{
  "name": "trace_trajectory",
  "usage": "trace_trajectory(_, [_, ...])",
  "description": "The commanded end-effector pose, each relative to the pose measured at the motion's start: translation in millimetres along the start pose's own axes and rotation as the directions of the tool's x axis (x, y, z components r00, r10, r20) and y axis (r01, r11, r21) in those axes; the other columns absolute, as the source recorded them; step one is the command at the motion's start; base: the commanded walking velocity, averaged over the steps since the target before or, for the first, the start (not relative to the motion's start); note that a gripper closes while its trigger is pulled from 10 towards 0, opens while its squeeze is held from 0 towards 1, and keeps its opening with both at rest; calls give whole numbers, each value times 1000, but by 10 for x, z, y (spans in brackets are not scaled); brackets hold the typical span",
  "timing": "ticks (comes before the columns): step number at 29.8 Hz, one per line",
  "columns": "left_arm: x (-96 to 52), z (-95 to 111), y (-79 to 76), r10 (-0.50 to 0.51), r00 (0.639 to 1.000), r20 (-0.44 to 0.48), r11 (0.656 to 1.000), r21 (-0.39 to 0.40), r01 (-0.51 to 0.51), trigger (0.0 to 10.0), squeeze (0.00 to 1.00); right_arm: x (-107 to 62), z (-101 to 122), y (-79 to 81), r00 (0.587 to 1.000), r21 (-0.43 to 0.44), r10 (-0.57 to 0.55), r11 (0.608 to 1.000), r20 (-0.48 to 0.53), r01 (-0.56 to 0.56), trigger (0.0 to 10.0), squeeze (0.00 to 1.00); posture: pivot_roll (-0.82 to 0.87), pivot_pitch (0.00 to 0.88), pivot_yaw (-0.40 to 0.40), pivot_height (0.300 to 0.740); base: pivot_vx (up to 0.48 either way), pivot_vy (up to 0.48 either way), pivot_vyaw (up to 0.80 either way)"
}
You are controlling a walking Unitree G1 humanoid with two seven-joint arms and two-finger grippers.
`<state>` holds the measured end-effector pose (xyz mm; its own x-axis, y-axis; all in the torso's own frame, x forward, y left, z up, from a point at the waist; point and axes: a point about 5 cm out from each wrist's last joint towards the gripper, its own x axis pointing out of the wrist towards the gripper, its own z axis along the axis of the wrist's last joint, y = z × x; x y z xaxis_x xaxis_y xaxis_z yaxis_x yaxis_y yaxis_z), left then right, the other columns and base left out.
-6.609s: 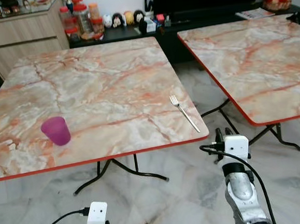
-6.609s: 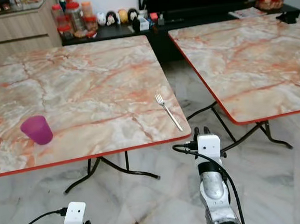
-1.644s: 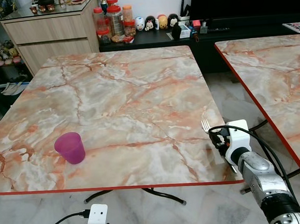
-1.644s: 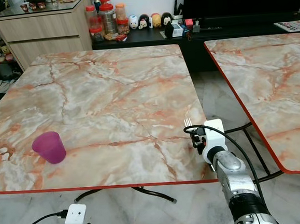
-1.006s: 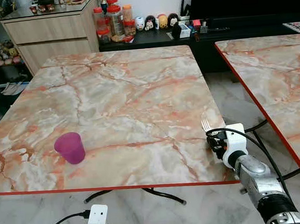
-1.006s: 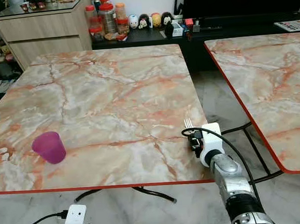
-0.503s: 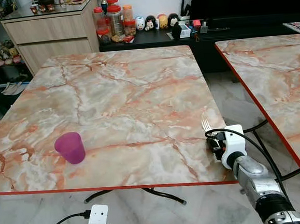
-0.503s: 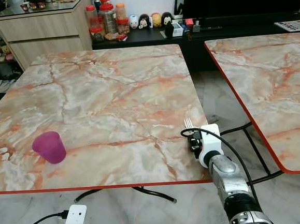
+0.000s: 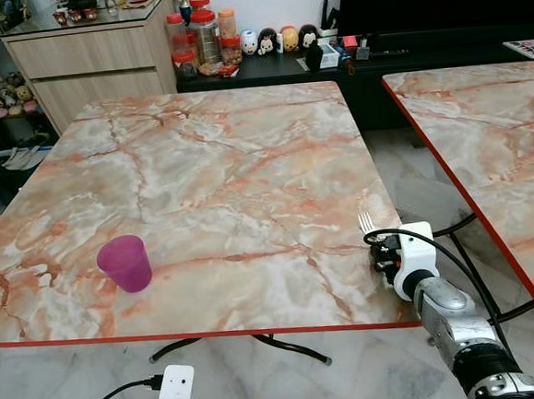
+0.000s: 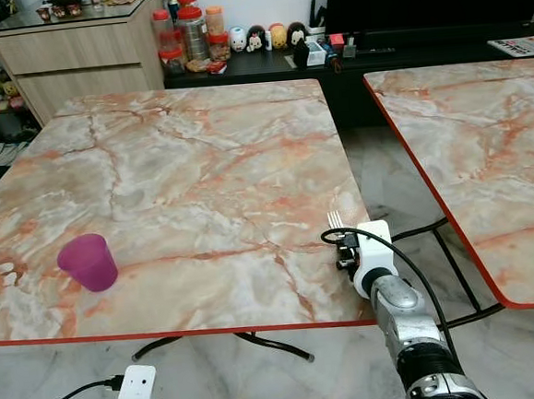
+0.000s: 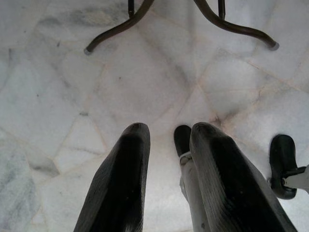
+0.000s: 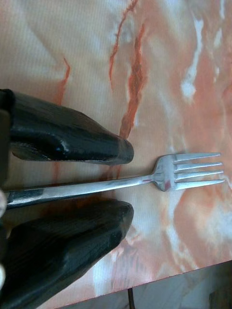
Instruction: Setting the table
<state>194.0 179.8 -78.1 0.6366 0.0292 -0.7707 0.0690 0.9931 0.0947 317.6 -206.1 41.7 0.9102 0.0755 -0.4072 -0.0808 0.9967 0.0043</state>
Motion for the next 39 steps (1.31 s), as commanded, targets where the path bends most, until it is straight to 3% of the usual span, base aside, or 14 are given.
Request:
trace_trajectory(1, [-6, -38, -10, -11, 1000, -18, 1000, 15, 11, 10000, 0, 10, -36, 5, 1000, 3, -6, 1000, -27, 6, 0, 0, -26, 0, 22, 740, 0, 0, 0])
trace_trajectory(25, [-3, -37, -27, -22, 999, -29, 1000, 19, 22, 10000, 0, 30, -13, 43, 1000, 3, 7, 1000, -12, -7, 0, 0, -25, 0, 21, 740, 0, 0, 0])
trace_trajectory(27, [-2, -33, -17, -13, 1000, -27, 1000, 23, 14, 10000, 0, 37, 62, 90, 998, 7, 25, 1000, 49, -25, 0, 0, -25, 0, 21, 740, 0, 0, 0])
trace_trajectory(28, [-1, -27, -11, -7, 1000, -24, 1000, 25, 8, 10000, 0, 37, 179, 145, 990, 13, 39, 999, 135, -41, 10000, 0, -25, 0, 20, 740, 0, 0, 0])
trace_trajectory(39, [1, -14, 5, 12, 1000, -21, 1000, 26, -11, 10000, 0, -25, 477, 256, 927, 55, 9, 998, 376, -32, 10000, 0, -26, 0, 17, 740, 0, 0, 0])
